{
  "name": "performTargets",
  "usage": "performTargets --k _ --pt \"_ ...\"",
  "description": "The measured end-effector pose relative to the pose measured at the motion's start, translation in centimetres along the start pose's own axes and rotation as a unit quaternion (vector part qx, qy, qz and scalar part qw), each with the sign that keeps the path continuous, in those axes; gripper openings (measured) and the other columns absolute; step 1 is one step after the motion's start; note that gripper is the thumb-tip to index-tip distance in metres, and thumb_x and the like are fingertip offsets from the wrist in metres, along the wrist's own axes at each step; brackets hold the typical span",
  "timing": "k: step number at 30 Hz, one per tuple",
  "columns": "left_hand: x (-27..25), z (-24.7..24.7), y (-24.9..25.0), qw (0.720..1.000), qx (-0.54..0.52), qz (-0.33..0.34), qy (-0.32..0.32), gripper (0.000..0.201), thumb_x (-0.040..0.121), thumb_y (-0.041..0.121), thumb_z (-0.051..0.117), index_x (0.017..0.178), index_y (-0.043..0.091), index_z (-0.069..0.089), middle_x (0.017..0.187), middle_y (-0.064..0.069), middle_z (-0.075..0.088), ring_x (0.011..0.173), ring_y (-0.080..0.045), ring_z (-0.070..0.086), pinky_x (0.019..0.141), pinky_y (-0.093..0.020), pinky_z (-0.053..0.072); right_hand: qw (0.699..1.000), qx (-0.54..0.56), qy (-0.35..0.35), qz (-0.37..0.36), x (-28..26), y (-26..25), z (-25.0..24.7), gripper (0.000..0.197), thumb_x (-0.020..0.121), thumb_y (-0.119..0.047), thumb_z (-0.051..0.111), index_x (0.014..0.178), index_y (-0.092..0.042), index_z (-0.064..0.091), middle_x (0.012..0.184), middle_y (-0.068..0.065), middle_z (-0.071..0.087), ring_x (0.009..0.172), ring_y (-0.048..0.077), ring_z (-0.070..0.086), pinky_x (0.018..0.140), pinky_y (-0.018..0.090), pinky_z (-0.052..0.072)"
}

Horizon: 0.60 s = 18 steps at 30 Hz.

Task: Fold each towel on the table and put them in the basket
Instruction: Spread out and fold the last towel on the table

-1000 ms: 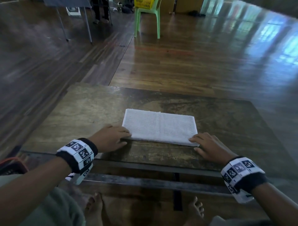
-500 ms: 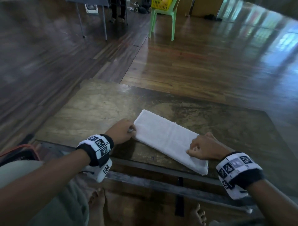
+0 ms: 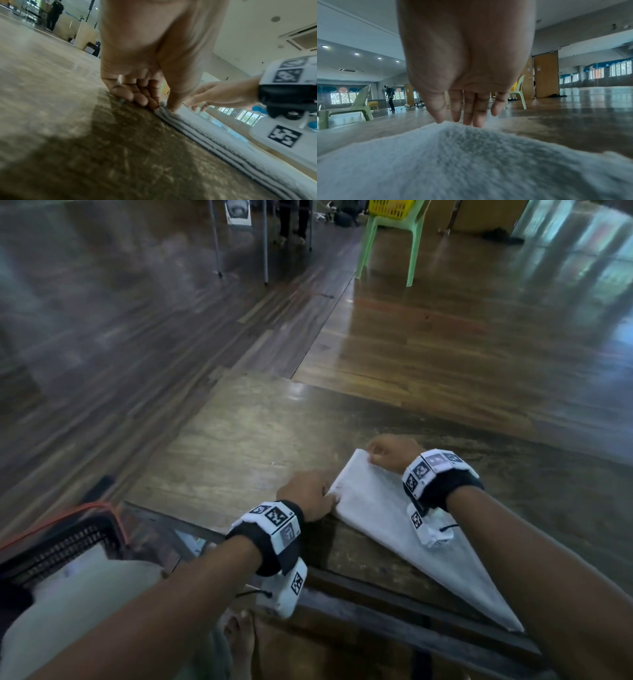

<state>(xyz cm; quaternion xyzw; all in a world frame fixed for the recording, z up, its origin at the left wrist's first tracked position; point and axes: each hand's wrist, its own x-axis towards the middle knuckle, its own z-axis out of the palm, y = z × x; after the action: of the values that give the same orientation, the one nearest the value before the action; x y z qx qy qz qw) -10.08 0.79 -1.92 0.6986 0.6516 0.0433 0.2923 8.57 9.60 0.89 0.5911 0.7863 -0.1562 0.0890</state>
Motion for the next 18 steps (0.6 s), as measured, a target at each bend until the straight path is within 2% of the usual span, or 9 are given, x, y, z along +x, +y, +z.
performTargets --k 4,6,8,10,11,12,14,16,18 --pt "0.4 0.0 0.4 1.000 -0.004 0.006 -0.020 0.030 0.093 0.039 0.047 0.098 0.011 0.056 0.101 -0.009 0.059 0.096 -0.029 0.056 0.073 -0.032 0.039 1.000 -0.002 -0.027 -0.001 2.0 -1.5 -0.3 0.036 0.091 -0.028 0.053 0.125 -0.016 0.057 0.131 0.003 0.057 0.120 0.024 0.052 0.100 0.037 0.037" --pt "0.5 -0.2 0.5 0.999 -0.022 0.010 -0.028 0.026 0.093 0.037 0.046 0.097 0.013 0.054 0.103 -0.009 0.059 0.099 -0.029 0.055 0.074 -0.032 0.039 1.000 -0.005 -0.030 0.003 2.4 -1.7 -0.5 0.031 0.089 -0.027 0.056 0.117 -0.016 0.063 0.123 0.002 0.061 0.115 0.024 0.054 0.097 0.036 0.037" --pt "0.5 -0.7 0.7 0.998 -0.047 0.017 -0.040 0.022 0.094 0.035 0.047 0.090 0.014 0.050 0.102 -0.009 0.059 0.094 -0.027 0.055 0.073 -0.030 0.039 0.999 0.018 -0.029 -0.004 2.5 -1.6 -0.8 0.019 0.087 -0.026 0.059 0.103 -0.018 0.068 0.111 0.001 0.064 0.110 0.024 0.057 0.094 0.034 0.038" --pt "0.3 -1.6 0.7 0.997 -0.067 0.022 -0.036 0.024 0.094 0.031 0.048 0.093 0.008 0.054 0.098 -0.011 0.059 0.088 -0.026 0.054 0.072 -0.029 0.038 0.998 0.060 -0.006 0.002 2.3 -1.3 -1.3 0.005 0.085 -0.025 0.061 0.090 -0.024 0.063 0.101 -0.004 0.061 0.108 0.023 0.057 0.099 0.043 0.039" --pt "0.3 -2.0 0.6 0.997 -0.077 0.023 -0.019 0.025 0.094 0.031 0.049 0.095 0.006 0.055 0.095 -0.010 0.058 0.085 -0.024 0.053 0.071 -0.030 0.039 0.996 0.084 0.013 0.005 2.0 -1.1 -1.8 0.006 0.085 -0.024 0.061 0.091 -0.023 0.062 0.101 -0.004 0.059 0.109 0.022 0.057 0.100 0.045 0.039" --pt "0.1 -2.6 0.6 0.996 -0.087 0.025 0.008 0.025 0.093 0.031 0.050 0.096 0.007 0.053 0.092 -0.008 0.057 0.082 -0.024 0.053 0.070 -0.032 0.041 0.994 0.104 0.033 0.005 1.6 -0.8 -2.4 0.011 0.086 -0.022 0.060 0.097 -0.020 0.062 0.104 -0.002 0.059 0.109 0.022 0.056 0.098 0.042 0.040" --pt "-0.3 -3.5 0.6 0.992 -0.070 0.048 0.098 0.019 0.092 0.032 0.051 0.093 0.013 0.048 0.089 -0.005 0.058 0.079 -0.024 0.054 0.070 -0.035 0.044 0.989 0.130 0.070 -0.012 0.4 -0.4 -4.0 0.021 0.090 -0.019 0.057 0.108 -0.013 0.063 0.111 0.004 0.061 0.108 0.021 0.056 0.087 0.032 0.042" --pt "-0.8 -4.3 0.9 0.971 -0.032 0.095 0.216 0.015 0.090 0.030 0.053 0.090 0.016 0.047 0.084 -0.002 0.058 0.075 -0.024 0.055 0.066 -0.034 0.044 0.982 0.141 0.118 -0.043 -1.2 0.2 -5.8 0.020 0.091 -0.017 0.057 0.106 -0.009 0.067 0.107 0.008 0.065 0.101 0.022 0.059 0.074 0.027 0.041" --pt "-1.2 -5.1 1.4 0.941 -0.029 0.147 0.303 0.014 0.088 0.029 0.056 0.087 0.017 0.050 0.080 -0.001 0.058 0.071 -0.021 0.053 0.061 -0.031 0.039 0.971 0.151 0.174 -0.070 -3.1 1.1 -7.2 0.017 0.088 -0.015 0.059 0.100 -0.010 0.069 0.100 0.010 0.066 0.092 0.021 0.059 0.071 0.028 0.042"
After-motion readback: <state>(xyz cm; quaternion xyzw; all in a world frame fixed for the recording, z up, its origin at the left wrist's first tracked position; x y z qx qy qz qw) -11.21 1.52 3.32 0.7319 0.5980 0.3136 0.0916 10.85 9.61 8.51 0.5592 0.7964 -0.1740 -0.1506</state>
